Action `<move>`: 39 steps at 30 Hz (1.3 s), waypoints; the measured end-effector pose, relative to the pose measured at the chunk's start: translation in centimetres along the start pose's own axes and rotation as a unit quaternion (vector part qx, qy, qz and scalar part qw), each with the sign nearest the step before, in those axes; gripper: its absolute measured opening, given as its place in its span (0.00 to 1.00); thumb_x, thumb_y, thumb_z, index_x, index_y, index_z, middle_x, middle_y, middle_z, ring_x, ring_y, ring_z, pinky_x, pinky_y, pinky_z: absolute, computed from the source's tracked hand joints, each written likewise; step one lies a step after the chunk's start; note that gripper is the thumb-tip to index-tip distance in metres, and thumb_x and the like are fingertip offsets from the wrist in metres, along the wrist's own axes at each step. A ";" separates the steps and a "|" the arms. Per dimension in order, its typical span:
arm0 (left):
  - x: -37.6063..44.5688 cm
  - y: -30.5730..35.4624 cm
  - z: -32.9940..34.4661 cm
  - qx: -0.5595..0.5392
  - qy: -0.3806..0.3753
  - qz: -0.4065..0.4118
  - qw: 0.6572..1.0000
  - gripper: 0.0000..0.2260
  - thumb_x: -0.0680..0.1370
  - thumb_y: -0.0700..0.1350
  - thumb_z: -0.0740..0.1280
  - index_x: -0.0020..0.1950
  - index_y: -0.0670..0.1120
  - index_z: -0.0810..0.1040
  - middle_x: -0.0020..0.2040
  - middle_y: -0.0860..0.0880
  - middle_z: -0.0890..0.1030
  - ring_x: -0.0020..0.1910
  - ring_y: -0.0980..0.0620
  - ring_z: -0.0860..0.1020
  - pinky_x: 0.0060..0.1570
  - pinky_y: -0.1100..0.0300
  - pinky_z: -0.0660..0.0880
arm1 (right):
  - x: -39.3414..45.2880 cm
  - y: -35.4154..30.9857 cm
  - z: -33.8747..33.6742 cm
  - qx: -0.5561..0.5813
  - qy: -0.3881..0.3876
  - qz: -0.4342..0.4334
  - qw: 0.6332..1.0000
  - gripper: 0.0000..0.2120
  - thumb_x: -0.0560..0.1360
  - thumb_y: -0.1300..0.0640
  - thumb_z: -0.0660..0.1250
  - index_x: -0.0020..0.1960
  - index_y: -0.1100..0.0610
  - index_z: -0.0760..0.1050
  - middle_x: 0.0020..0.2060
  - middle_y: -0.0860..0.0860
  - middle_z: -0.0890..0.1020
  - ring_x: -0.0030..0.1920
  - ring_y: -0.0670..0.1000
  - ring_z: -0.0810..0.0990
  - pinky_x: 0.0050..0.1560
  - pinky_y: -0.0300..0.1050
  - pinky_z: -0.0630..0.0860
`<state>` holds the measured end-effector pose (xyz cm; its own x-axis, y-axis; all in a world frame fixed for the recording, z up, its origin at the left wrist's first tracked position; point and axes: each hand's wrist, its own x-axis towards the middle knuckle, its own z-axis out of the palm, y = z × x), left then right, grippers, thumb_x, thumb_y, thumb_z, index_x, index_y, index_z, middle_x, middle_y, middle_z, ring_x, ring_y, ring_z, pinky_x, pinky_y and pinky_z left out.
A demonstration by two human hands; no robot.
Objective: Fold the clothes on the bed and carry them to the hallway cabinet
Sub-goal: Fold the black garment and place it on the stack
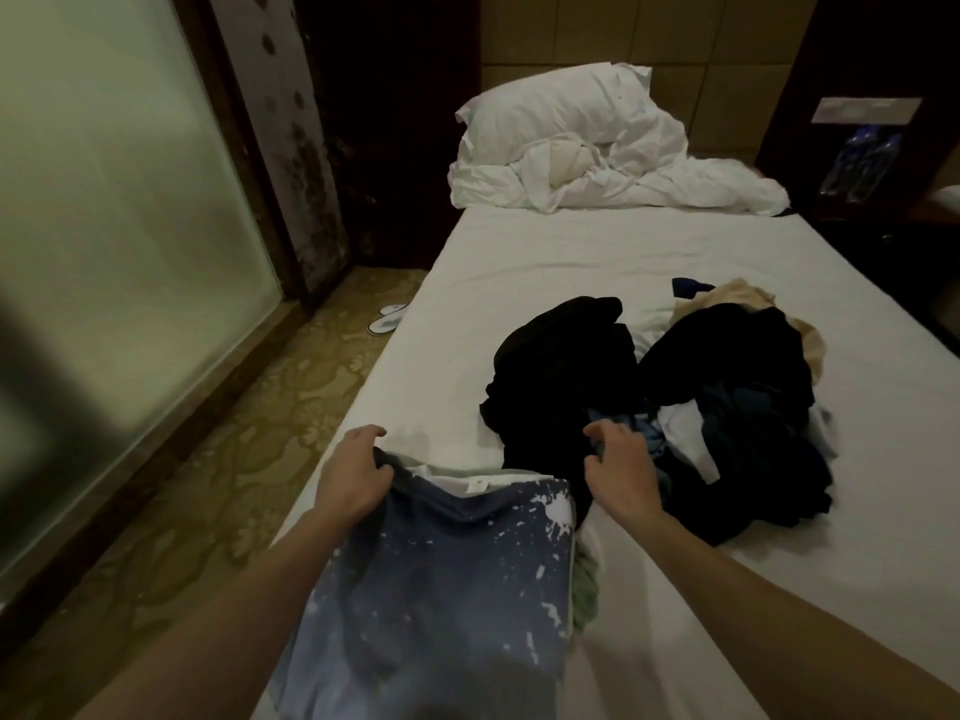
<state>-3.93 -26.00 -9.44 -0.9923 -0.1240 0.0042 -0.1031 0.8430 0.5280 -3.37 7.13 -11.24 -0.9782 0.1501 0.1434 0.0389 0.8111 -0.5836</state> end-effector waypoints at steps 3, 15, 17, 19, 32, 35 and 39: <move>-0.6 3.2 0.8 0.028 -0.011 0.058 0.998 0.21 0.75 0.42 0.69 0.68 0.48 0.73 0.70 0.49 0.72 0.60 0.48 0.77 0.61 0.54 0.74 | -0.1 2.8 -1.9 -0.095 0.051 -0.032 0.994 0.18 0.70 0.64 0.70 0.60 0.58 0.76 0.56 0.58 0.77 0.59 0.62 0.73 0.54 0.57 0.74; -2.6 18.1 8.4 0.031 -0.088 0.230 0.969 0.17 0.78 0.45 0.67 0.67 0.48 0.74 0.67 0.49 0.74 0.63 0.46 0.75 0.59 0.52 0.74 | -0.6 10.8 -12.0 -0.200 0.016 0.009 0.980 0.24 0.75 0.57 0.67 0.69 0.51 0.68 0.69 0.51 0.70 0.70 0.56 0.66 0.65 0.54 0.70; -2.2 20.4 10.1 0.034 -0.096 0.244 0.964 0.16 0.79 0.46 0.66 0.67 0.48 0.74 0.67 0.50 0.74 0.62 0.47 0.76 0.59 0.53 0.74 | 0.2 12.0 -13.5 -0.195 0.015 0.014 0.981 0.26 0.75 0.57 0.66 0.72 0.51 0.66 0.71 0.51 0.69 0.71 0.56 0.66 0.67 0.55 0.70; -1.6 22.6 11.7 0.039 -0.105 0.255 0.960 0.15 0.79 0.46 0.66 0.66 0.47 0.74 0.65 0.50 0.74 0.60 0.47 0.76 0.56 0.54 0.74 | 1.2 13.1 -14.8 -0.180 0.028 0.006 0.983 0.27 0.75 0.57 0.65 0.74 0.51 0.65 0.70 0.52 0.70 0.71 0.57 0.66 0.67 0.55 0.70; 5.3 32.3 19.0 -0.183 -0.127 0.107 0.969 0.33 0.80 0.49 0.68 0.80 0.48 0.56 0.71 0.49 0.72 0.68 0.47 0.73 0.65 0.50 0.73 | 7.4 17.1 -16.0 -0.090 -0.035 0.009 0.995 0.24 0.76 0.48 0.66 0.71 0.46 0.67 0.71 0.54 0.62 0.71 0.59 0.59 0.71 0.52 0.61; 6.7 32.8 20.1 -0.127 -0.107 0.123 0.978 0.09 0.80 0.48 0.68 0.58 0.47 0.79 0.55 0.50 0.80 0.57 0.48 0.79 0.54 0.56 0.74 | 7.8 17.4 -16.3 -0.053 -0.068 0.008 0.996 0.22 0.75 0.46 0.67 0.68 0.48 0.71 0.73 0.53 0.60 0.72 0.57 0.58 0.71 0.49 0.61; 6.9 33.5 20.0 -0.134 -0.068 0.105 0.983 0.09 0.79 0.46 0.69 0.56 0.44 0.74 0.61 0.47 0.70 0.54 0.50 0.74 0.54 0.59 0.70 | 8.1 17.9 -16.8 0.015 -0.093 0.018 0.995 0.13 0.76 0.46 0.65 0.55 0.52 0.78 0.73 0.52 0.60 0.73 0.56 0.58 0.69 0.47 0.59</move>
<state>-15.60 11.80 -8.70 -0.9916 0.1250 0.0330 0.1091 0.6727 0.7318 -7.21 32.36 -7.11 -0.9972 0.0693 -0.0277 0.0718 0.7897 -0.6093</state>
